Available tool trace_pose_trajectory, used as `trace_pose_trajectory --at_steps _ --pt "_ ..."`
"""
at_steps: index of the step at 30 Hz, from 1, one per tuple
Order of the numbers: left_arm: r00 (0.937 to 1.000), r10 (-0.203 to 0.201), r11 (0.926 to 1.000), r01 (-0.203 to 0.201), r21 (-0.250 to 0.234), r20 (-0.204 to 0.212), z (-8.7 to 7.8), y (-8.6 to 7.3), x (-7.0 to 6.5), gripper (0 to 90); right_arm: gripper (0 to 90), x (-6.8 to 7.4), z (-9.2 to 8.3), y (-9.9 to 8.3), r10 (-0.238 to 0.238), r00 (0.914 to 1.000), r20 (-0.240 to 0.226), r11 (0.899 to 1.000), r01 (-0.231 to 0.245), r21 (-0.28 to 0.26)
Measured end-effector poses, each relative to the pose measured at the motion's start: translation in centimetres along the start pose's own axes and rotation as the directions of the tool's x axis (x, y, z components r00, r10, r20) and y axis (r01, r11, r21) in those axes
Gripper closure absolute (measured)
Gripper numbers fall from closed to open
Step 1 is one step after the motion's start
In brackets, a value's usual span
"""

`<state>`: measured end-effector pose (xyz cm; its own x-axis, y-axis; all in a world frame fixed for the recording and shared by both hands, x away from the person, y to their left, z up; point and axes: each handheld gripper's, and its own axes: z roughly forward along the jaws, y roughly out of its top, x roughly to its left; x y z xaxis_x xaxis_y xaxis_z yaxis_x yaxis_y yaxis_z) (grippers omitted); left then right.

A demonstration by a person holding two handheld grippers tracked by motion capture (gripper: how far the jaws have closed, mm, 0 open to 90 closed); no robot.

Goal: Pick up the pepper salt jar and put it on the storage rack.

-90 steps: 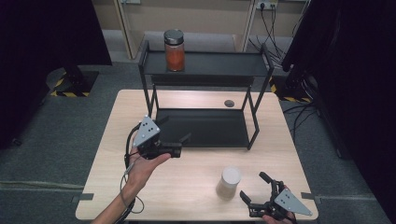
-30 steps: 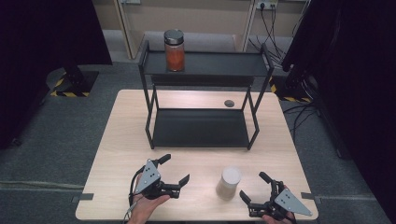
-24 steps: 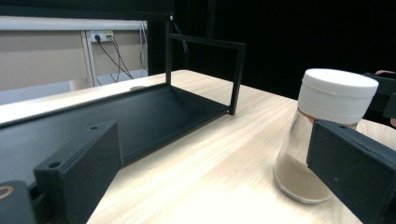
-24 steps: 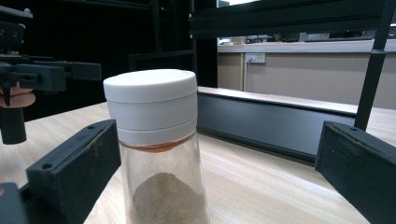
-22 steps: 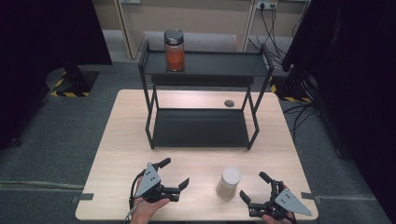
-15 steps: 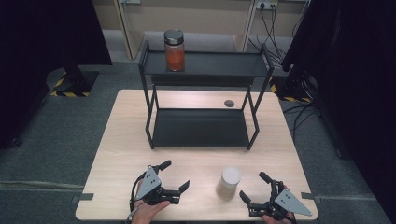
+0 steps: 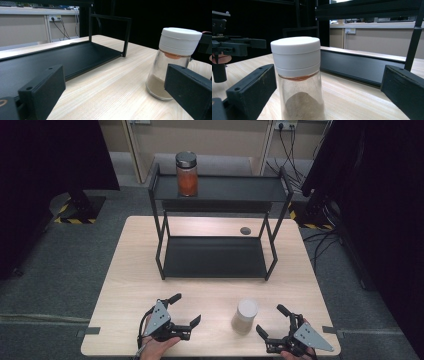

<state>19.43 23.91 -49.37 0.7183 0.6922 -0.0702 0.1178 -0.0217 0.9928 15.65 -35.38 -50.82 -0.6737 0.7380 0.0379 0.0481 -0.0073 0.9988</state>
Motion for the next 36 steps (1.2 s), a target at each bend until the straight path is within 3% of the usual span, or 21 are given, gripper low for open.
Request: trace_pose_trajectory --at_steps 17,36 --pt "0.9999 0.005 0.9999 -0.005 0.01 0.01 0.0 -0.4 -0.3 3.0 0.5 0.4 0.2 0.2 -0.017 0.9995 -0.028 1.0 0.017 0.009" --pt "0.9998 0.016 0.9998 -0.016 0.014 0.011 -0.1 -0.5 -0.3 3.0 1.8 0.9 1.8 0.4 -0.019 0.997 -0.076 0.999 0.022 0.037"
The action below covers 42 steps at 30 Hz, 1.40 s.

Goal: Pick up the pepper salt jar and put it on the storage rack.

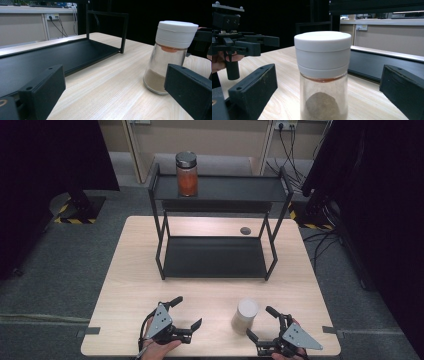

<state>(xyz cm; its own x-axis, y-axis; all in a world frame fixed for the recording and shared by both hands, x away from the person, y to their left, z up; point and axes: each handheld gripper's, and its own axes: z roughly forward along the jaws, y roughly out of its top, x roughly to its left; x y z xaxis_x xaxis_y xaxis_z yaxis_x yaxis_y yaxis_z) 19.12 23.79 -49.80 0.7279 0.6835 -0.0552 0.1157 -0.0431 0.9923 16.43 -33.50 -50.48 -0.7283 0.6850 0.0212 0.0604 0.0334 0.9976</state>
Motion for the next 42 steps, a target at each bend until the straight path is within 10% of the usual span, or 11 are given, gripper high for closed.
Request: trace_pose_trajectory --at_steps 42 --pt "1.0 -0.006 1.0 0.006 -0.002 0.004 0.0 -0.3 0.2 3.2 31.9 0.2 3.5 1.0 -0.042 0.9991 -0.01 0.996 0.042 0.074"
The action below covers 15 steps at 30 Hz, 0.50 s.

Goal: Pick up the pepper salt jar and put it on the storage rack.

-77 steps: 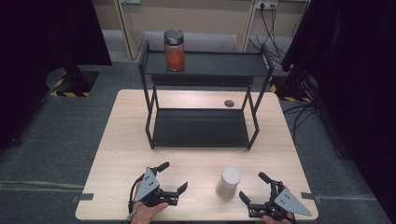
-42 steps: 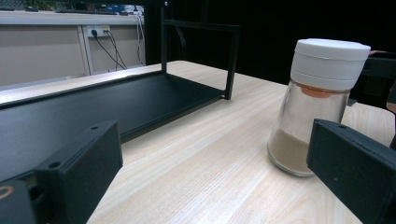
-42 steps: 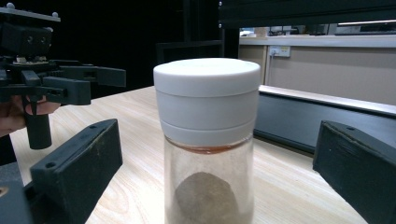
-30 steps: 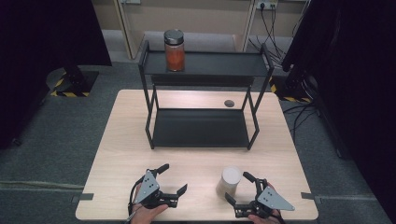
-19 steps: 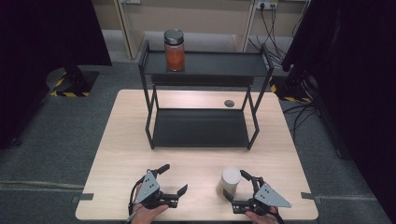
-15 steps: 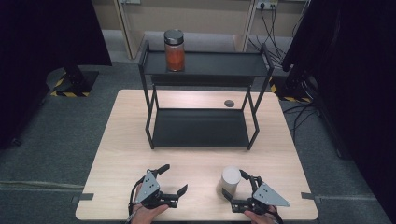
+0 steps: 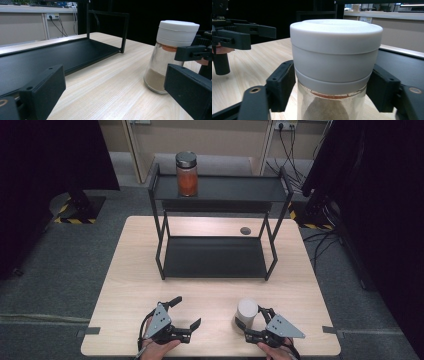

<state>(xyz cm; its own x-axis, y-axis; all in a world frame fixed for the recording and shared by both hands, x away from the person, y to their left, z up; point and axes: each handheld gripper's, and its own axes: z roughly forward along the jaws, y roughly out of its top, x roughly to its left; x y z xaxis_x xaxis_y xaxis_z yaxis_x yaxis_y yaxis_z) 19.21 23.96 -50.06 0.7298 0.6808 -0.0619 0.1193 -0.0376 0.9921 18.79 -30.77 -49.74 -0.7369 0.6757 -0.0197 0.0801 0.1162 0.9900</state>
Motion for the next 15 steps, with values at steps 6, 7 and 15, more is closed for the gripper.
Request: trace_pose_trajectory --at_steps 6,7,15 --pt "1.0 -0.001 1.0 0.001 -0.002 -0.001 -0.01 -0.04 -0.02 3.2 35.2 0.07 -0.05 0.11 -0.001 1.0 0.007 1.0 0.001 0.004" --pt "1.0 -0.001 1.0 0.001 -0.002 -0.001 -0.01 -0.05 -0.01 3.2 35.3 0.07 -0.07 0.11 -0.001 1.0 0.008 1.0 0.001 0.003" --pt "1.0 0.0 1.0 0.0 -0.004 -0.001 -0.05 -0.06 0.0 3.2 35.4 0.21 -0.32 0.32 0.0 0.9998 0.019 1.0 0.0 0.006"
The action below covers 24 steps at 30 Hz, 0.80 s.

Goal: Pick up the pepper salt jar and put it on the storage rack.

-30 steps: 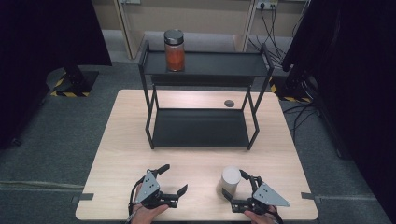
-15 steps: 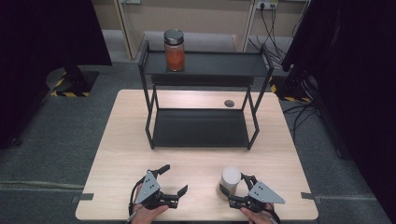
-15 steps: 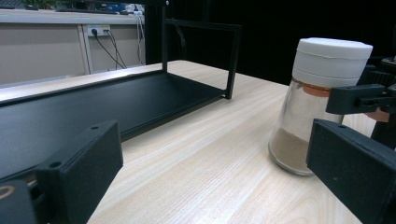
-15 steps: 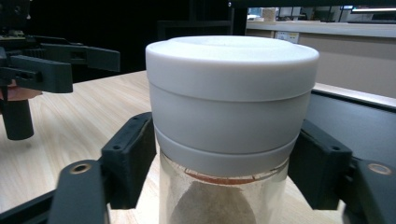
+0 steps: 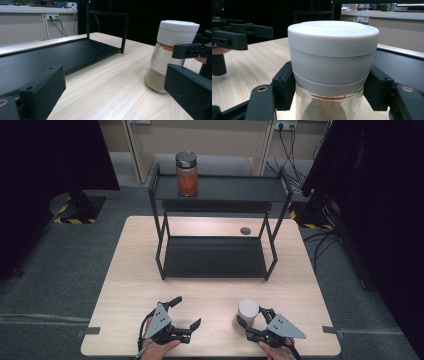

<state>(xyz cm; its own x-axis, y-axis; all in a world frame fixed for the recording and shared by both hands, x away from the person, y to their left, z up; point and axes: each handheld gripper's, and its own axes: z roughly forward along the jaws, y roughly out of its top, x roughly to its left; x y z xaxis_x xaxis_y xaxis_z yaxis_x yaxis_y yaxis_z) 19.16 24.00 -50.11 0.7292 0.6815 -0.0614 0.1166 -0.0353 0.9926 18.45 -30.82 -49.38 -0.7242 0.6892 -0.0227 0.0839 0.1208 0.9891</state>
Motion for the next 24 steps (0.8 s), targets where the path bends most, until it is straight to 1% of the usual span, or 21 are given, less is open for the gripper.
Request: trace_pose_trajectory --at_steps 9,14,18,20,24 --pt "1.0 -0.001 1.0 0.001 -0.002 -0.003 0.0 0.0 0.0 3.2 35.4 -0.1 -0.4 0.6 0.0 1.0 0.002 1.0 0.0 -0.013" --pt "1.0 0.003 1.0 -0.003 -0.001 -0.009 -0.1 0.0 0.1 3.3 35.4 -0.2 -0.6 1.2 0.0 0.9999 0.011 1.0 0.0 -0.007" --pt "0.9999 0.002 1.0 -0.002 -0.005 -0.015 -0.2 0.0 0.0 3.2 35.4 -0.4 -0.4 1.7 -0.006 1.0 0.003 1.0 0.006 -0.003" --pt "0.9999 -0.005 1.0 0.004 -0.005 -0.012 -0.2 0.0 0.1 3.2 35.4 -0.5 -0.3 2.0 -0.008 1.0 -0.002 1.0 0.008 -0.001" --pt "0.9999 -0.004 1.0 0.004 -0.005 -0.013 -0.2 0.0 0.1 3.2 35.4 -0.6 0.0 2.6 0.008 1.0 -0.003 1.0 -0.008 -0.002"
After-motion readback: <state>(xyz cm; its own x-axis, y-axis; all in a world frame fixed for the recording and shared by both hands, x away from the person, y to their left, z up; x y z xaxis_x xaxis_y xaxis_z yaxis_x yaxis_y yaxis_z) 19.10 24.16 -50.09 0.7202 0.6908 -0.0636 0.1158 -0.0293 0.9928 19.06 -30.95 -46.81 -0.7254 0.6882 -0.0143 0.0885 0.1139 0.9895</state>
